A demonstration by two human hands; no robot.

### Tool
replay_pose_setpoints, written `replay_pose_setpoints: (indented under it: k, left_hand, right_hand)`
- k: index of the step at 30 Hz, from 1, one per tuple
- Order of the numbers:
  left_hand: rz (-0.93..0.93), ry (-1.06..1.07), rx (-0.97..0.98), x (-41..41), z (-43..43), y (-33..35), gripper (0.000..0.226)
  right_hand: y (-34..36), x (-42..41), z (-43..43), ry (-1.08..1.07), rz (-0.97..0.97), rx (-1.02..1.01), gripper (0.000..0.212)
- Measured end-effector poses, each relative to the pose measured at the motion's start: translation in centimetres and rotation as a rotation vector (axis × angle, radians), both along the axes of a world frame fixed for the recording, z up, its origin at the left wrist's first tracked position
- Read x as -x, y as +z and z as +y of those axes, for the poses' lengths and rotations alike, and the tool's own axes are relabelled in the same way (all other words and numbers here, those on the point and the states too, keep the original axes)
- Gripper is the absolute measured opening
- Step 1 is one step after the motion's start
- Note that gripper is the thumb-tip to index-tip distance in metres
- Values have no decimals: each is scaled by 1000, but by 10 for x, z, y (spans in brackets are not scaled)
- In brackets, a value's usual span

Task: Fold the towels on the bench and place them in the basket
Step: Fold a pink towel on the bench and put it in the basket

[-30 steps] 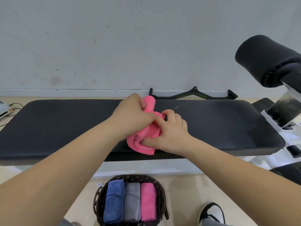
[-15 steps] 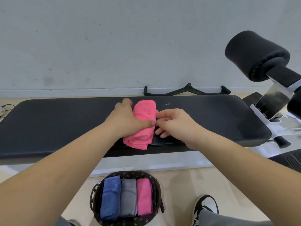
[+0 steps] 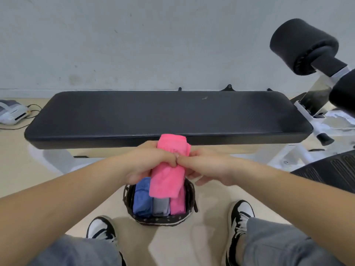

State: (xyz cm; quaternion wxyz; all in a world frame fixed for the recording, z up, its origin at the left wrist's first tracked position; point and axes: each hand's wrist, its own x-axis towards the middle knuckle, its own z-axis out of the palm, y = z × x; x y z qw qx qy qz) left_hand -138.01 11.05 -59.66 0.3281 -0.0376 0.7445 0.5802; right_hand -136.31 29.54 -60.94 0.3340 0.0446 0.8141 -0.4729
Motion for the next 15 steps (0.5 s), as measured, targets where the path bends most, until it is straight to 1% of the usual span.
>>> replay_pose_setpoints:
  k: [2, 4, 7, 9, 12, 14, 15]
  left_hand:
    - [-58, 44, -56, -3, -6, -15, 34]
    - [-121, 144, -96, -1, -11, -37, 38]
    - [-202, 339, -148, 9, -18, -81, 40]
    - [-248, 416, -172, 14, -21, -110, 40]
    - [-282, 447, -159, 18, -26, -154, 44]
    - [-275, 420, -98, 20, -29, -186, 48]
    - [-254, 412, -52, 21, -30, -202, 47]
  right_hand:
    - [-26, -6, -15, -52, -73, 124, 38]
    - [-49, -6, -27, -114, -141, 206, 42]
    - [-77, 3, -38, -155, -195, 212, 36]
    - [-103, 10, -47, -167, -200, 184, 31]
    - [-152, 11, -61, -229, -288, 187, 27]
    - [-191, 11, -68, -284, -350, 200, 28]
    - [-210, 12, -71, -336, -348, 181, 32]
